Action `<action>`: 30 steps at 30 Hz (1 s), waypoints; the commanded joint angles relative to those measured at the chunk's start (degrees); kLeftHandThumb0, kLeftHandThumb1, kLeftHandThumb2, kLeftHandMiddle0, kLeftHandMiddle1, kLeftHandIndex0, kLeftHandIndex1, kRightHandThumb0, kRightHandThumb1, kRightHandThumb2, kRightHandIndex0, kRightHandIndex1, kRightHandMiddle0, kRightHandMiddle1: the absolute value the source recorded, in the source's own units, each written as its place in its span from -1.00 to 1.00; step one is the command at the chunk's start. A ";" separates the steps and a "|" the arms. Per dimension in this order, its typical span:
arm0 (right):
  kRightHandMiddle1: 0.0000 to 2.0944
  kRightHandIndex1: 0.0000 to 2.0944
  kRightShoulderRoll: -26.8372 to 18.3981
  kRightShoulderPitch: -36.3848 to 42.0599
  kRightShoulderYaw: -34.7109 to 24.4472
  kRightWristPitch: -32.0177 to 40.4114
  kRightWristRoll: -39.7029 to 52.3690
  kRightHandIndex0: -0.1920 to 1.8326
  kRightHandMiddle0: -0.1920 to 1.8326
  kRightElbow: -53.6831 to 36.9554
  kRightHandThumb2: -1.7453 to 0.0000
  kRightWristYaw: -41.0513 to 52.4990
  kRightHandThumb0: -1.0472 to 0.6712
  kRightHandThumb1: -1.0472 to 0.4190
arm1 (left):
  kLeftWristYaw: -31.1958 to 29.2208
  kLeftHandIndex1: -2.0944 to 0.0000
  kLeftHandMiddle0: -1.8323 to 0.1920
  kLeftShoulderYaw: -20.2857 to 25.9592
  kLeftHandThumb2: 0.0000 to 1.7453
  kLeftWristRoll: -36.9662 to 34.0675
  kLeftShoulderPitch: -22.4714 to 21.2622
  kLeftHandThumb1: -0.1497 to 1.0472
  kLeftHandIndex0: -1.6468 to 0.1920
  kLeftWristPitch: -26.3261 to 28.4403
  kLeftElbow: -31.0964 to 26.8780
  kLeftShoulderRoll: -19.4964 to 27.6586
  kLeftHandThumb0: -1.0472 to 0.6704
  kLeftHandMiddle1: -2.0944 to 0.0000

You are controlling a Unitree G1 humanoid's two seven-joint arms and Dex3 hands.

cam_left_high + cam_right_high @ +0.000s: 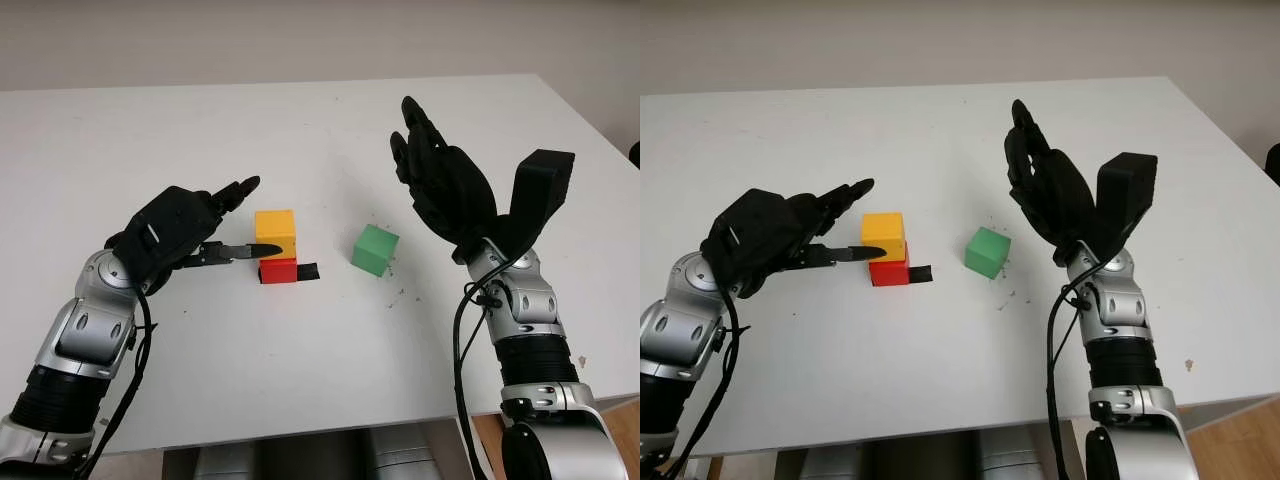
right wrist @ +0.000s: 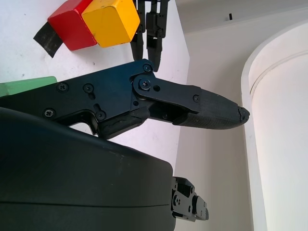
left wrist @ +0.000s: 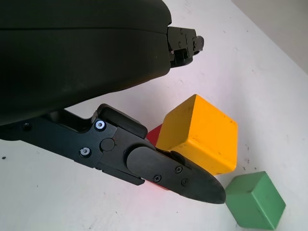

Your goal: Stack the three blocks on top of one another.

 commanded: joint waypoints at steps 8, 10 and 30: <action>-1.00 -1.00 -2.27 -1.95 -0.04 -1.23 -0.20 -1.00 -1.00 1.18 0.28 2.23 -0.65 -1.00 | 1.25 1.00 1.00 10.09 -0.48 -7.45 5.29 1.00 1.00 -0.20 -14.37 0.77 -0.96 1.00; -1.00 -1.00 -2.83 -2.52 0.08 -2.60 -0.93 -1.00 -1.00 1.72 0.28 2.51 -0.64 -1.00 | 6.91 1.00 1.00 13.67 -0.32 -7.57 7.12 1.00 1.00 -1.12 -18.19 -2.11 -0.91 1.00; -0.81 -0.84 -19.87 -23.77 12.97 -24.94 -20.80 -0.62 -0.59 23.54 0.96 16.89 -0.38 -0.66 | 33.85 0.96 1.00 18.62 -0.25 2.59 15.80 1.00 0.97 -16.60 -10.42 -13.29 -0.74 0.97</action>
